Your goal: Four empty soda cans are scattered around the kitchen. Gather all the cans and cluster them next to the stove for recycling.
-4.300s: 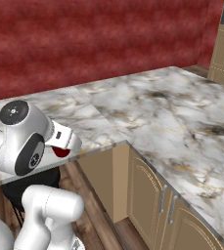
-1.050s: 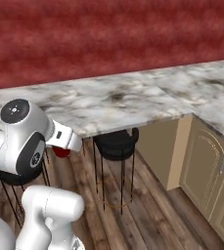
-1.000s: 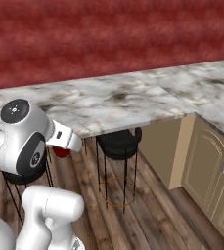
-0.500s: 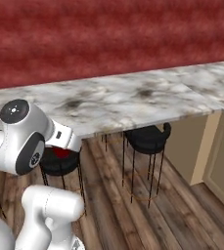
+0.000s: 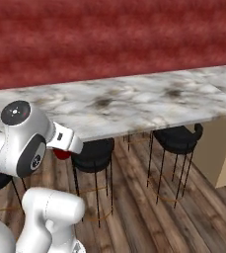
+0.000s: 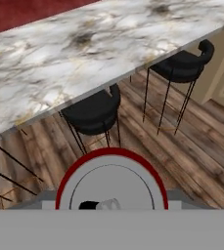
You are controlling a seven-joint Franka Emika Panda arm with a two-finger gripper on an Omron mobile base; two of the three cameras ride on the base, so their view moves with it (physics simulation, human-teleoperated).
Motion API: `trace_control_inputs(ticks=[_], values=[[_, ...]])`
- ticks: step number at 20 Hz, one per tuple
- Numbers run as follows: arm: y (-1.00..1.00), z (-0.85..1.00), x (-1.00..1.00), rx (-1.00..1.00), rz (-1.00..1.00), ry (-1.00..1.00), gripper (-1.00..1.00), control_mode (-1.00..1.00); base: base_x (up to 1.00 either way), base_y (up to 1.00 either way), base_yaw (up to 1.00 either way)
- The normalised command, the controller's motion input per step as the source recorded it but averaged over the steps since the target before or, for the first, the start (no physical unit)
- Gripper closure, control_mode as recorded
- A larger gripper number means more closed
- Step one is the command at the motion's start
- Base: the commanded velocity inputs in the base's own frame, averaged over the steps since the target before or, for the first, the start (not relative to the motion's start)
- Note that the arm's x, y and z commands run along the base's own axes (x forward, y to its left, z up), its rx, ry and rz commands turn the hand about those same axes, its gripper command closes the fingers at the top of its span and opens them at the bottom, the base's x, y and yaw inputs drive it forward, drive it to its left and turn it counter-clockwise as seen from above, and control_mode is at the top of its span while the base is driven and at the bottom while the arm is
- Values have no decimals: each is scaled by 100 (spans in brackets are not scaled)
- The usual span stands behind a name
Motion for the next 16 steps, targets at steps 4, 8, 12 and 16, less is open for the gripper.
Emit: trace_control_inputs(ticks=[4, 8, 12, 16], values=[[0, 0, 0, 0, 0, 0, 100, 100, -12, 83, 10], [0, 0, 0, 0, 0, 0, 100, 100, -15, 85, 10], [0, 0, 0, 0, 0, 0, 100, 100, -10, 92, 10], [0, 0, 0, 0, 0, 0, 100, 100, -9, 92, 10]])
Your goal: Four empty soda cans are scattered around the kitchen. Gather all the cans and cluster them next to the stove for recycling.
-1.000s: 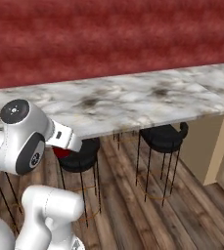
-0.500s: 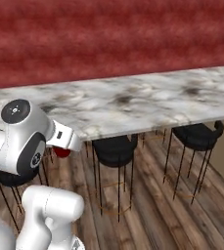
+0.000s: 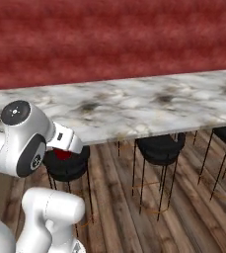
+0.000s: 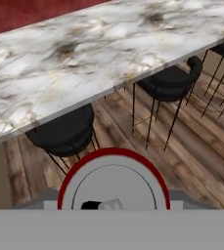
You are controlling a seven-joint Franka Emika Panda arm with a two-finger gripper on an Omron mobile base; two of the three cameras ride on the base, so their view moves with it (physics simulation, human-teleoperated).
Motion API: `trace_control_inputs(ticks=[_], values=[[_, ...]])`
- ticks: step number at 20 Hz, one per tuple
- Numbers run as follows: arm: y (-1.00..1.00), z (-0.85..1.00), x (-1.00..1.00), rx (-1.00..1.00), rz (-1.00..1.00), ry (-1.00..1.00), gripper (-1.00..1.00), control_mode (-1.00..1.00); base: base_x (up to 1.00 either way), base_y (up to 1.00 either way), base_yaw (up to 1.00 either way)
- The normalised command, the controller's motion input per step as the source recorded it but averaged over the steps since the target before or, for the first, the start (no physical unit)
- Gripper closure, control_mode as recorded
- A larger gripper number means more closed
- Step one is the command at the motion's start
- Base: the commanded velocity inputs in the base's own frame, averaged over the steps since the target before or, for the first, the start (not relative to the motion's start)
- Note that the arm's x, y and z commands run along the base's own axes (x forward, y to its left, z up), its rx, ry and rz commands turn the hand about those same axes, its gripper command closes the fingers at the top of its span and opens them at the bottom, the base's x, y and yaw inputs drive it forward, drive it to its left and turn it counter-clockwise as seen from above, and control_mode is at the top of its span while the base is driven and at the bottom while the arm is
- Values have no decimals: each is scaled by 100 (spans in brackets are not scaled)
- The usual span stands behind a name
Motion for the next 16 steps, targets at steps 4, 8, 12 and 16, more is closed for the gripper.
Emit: trace_control_inputs(ticks=[4, 8, 12, 16], values=[[0, 0, 0, 0, 0, 0, 100, 100, -5, 83, 10], [0, 0, 0, 0, 0, 0, 100, 100, 0, 80, 10], [0, 0, 0, 0, 0, 0, 100, 100, 0, 80, 9], [0, 0, 0, 0, 0, 0, 100, 100, 0, 81, 9]])
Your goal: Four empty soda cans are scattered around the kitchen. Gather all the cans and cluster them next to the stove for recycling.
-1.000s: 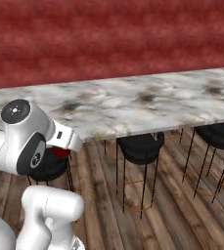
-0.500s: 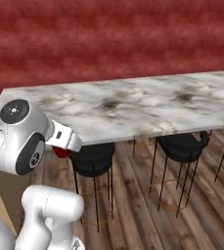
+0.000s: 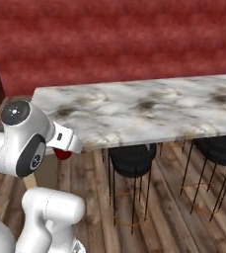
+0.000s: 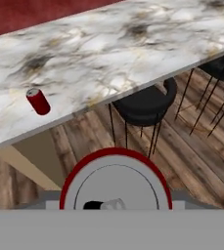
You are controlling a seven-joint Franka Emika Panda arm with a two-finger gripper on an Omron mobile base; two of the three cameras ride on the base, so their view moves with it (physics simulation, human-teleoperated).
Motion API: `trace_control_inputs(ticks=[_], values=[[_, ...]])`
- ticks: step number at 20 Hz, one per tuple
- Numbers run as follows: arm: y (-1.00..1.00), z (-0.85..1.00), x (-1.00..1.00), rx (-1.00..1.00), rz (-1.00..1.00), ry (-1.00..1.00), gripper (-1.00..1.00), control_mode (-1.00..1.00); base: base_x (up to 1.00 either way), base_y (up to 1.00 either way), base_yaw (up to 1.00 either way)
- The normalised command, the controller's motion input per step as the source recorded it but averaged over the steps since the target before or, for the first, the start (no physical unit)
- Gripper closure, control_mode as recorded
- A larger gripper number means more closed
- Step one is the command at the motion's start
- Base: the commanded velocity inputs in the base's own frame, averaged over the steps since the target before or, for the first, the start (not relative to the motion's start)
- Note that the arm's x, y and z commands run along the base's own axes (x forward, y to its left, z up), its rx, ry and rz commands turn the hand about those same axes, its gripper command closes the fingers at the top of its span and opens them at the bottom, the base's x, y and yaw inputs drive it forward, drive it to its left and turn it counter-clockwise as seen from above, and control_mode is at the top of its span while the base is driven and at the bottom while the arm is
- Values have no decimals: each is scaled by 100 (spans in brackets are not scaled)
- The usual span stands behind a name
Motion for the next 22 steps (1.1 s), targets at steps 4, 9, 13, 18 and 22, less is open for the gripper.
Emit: trace_control_inputs(ticks=[4, 9, 13, 18, 22], values=[[0, 0, 0, 0, 0, 0, 100, 100, 0, 80, 9], [0, 0, 0, 0, 0, 0, 100, 100, 0, 74, 9], [0, 0, 0, 0, 0, 0, 100, 100, 0, 76, 9], [0, 0, 0, 0, 0, 0, 100, 100, 0, 76, 7], [0, 0, 0, 0, 0, 0, 100, 100, 0, 77, 4]])
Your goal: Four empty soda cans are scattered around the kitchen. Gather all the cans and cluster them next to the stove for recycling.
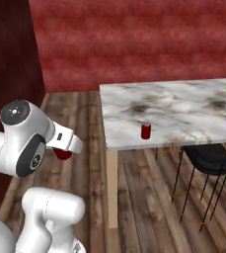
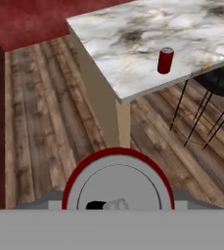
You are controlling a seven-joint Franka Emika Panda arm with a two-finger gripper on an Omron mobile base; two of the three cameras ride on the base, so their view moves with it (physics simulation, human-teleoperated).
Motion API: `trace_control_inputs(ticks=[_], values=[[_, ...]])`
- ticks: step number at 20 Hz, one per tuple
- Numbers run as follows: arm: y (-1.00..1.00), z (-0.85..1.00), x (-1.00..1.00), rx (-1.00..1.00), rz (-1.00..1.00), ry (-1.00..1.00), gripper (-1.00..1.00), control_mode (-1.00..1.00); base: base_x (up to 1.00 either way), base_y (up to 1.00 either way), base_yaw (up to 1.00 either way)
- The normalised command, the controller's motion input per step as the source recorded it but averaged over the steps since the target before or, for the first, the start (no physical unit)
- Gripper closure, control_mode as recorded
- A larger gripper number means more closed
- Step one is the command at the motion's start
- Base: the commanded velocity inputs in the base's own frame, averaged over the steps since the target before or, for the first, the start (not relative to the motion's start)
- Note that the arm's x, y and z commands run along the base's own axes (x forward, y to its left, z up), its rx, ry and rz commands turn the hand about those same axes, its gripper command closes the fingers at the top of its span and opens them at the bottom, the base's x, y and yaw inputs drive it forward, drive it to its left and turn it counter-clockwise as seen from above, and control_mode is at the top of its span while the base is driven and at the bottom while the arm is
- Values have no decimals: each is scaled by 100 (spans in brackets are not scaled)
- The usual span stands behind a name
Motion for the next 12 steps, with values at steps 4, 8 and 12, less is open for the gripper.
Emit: trace_control_inputs(ticks=[4, 8, 12], values=[[0, 0, 0, 0, 0, 0, 100, 100, 17, 79, 1], [0, 0, 0, 0, 0, 0, 100, 100, 46, 73, 0], [0, 0, 0, 0, 0, 0, 100, 100, 72, 54, 0]])
